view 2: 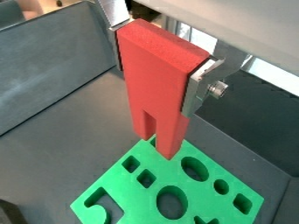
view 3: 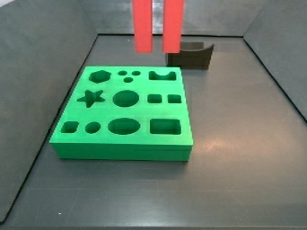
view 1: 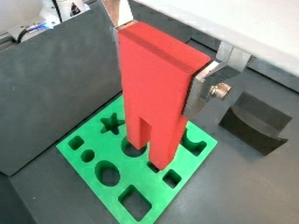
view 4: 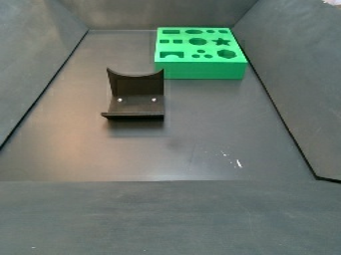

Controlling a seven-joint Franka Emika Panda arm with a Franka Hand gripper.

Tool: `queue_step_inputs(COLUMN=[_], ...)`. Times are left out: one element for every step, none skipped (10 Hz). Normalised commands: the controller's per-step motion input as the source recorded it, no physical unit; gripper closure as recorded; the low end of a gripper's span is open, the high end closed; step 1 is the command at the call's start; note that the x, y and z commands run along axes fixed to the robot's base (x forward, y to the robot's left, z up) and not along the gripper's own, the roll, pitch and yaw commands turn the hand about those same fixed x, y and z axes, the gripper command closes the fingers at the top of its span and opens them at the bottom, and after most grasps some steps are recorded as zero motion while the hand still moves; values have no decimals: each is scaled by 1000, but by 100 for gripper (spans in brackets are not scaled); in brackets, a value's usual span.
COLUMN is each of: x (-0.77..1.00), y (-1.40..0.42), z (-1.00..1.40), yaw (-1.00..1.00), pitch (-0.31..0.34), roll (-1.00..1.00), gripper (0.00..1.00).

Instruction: Insert the double-square object.

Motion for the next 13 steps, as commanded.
queue_step_inputs(x=[871,783,663,537,257,246,243,163,0,-289,-443,-331,-89], y=[240,211,71,-114,-211,-214,-94,-51,-29,-3,0,0,0], z=[-483,-511,-577,-680,-514,-451,-323,-286,-303,-340,-320,-260,-220], yaw=[283,337,349,277,266,0,-126,-283,-349,-317,-171,0,131], pitch=[66,24,0,0,0,63,176,203,180,94,4,-17,0], roll=[34,3,54,256,371,421,424,381,321,200,33,0,16], gripper=[100,100,100,100,100,100,100,100,100,100,100,100,100])
